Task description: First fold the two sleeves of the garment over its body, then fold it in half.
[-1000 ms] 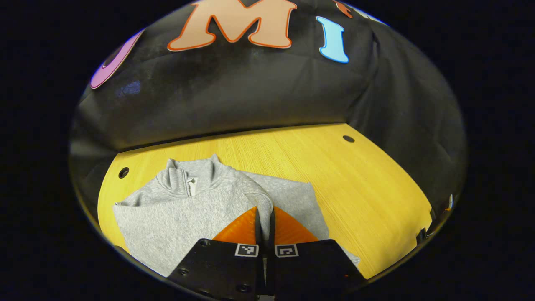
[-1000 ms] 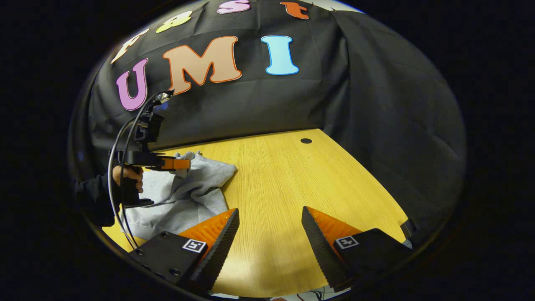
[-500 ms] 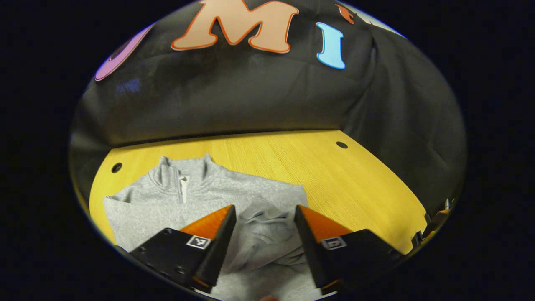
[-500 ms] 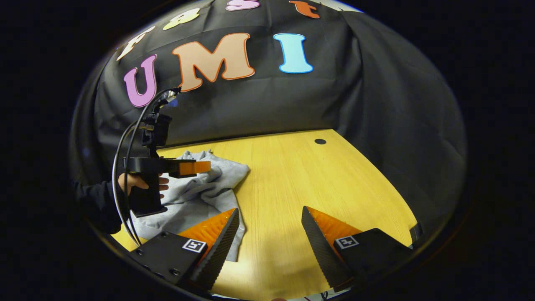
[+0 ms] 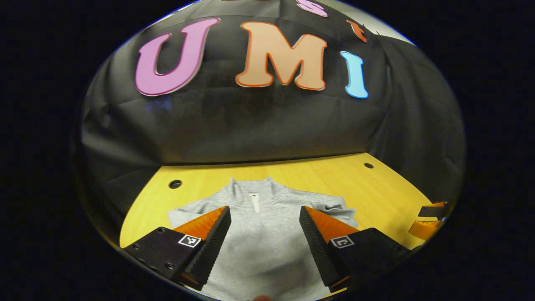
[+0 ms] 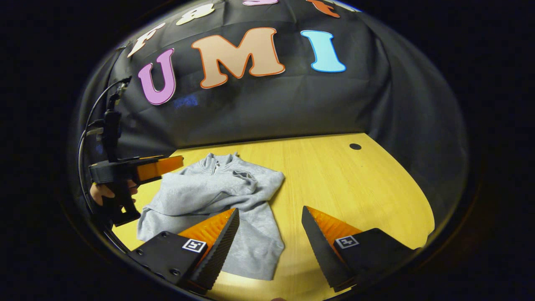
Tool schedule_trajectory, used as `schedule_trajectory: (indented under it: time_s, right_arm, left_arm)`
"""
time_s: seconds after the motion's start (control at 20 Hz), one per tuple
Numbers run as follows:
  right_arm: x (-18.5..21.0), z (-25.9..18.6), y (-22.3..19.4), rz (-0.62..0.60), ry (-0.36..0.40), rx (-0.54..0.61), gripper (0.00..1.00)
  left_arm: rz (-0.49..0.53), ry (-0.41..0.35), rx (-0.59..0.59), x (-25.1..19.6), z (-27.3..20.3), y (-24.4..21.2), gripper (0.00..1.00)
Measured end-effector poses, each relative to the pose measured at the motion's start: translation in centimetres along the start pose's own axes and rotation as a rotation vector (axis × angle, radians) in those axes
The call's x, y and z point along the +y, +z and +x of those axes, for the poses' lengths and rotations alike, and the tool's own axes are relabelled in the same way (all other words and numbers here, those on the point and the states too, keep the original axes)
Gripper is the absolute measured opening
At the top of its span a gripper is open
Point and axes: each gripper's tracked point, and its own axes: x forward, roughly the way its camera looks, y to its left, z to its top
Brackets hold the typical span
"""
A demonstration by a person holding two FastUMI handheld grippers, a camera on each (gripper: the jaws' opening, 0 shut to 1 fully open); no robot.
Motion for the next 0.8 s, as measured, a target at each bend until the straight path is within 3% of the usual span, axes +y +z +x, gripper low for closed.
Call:
schedule_trajectory:
  time_s: [0.25,0.45,0.8]
  right_arm:
    - [1.9,2.1,0.4,-0.037,0.008,-0.007,0.96]
    - [1.9,2.7,-0.2,-0.064,0.001,0.014,0.96]
    - [1.4,2.9,-3.7,-0.144,0.009,0.095,0.96]
  left_arm:
    - [-0.015,0.118,-0.019,6.9,-4.0,-0.5,0.96]
    - [-0.041,0.131,0.017,9.8,-7.3,-2.4,0.96]
    - [-0.077,0.168,0.199,12.7,-12.2,-10.6,0.96]
